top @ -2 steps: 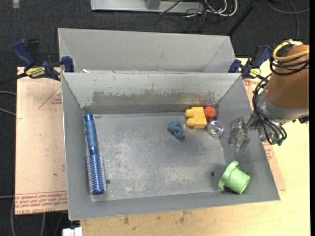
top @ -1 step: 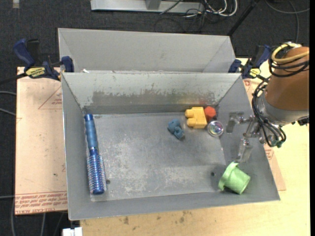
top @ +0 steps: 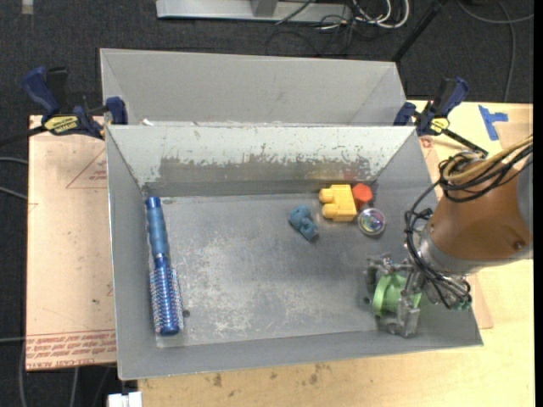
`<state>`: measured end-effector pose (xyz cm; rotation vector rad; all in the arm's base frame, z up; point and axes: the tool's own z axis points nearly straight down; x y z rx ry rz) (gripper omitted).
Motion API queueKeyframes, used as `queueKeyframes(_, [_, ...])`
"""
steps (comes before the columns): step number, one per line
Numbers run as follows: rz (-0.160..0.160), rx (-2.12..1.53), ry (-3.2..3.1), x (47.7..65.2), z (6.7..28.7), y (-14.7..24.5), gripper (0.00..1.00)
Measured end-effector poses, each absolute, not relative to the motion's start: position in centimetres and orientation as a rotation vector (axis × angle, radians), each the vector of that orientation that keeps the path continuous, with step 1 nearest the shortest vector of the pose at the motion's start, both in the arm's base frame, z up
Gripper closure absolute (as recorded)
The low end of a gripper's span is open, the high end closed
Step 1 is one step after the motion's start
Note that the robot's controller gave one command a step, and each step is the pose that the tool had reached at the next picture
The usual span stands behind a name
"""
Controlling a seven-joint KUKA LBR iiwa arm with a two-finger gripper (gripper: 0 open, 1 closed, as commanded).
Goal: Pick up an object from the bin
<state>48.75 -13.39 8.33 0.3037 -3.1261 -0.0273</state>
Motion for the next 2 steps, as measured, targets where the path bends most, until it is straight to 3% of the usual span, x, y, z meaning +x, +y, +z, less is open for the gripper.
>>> queueKeyframes(1, [-0.015, 0.297, -3.134, 48.8, 8.4, -13.9, 1.0])
queueKeyframes(2, [0.004, 0.317, -3.137, 49.5, 20.9, -12.5, 1.0])
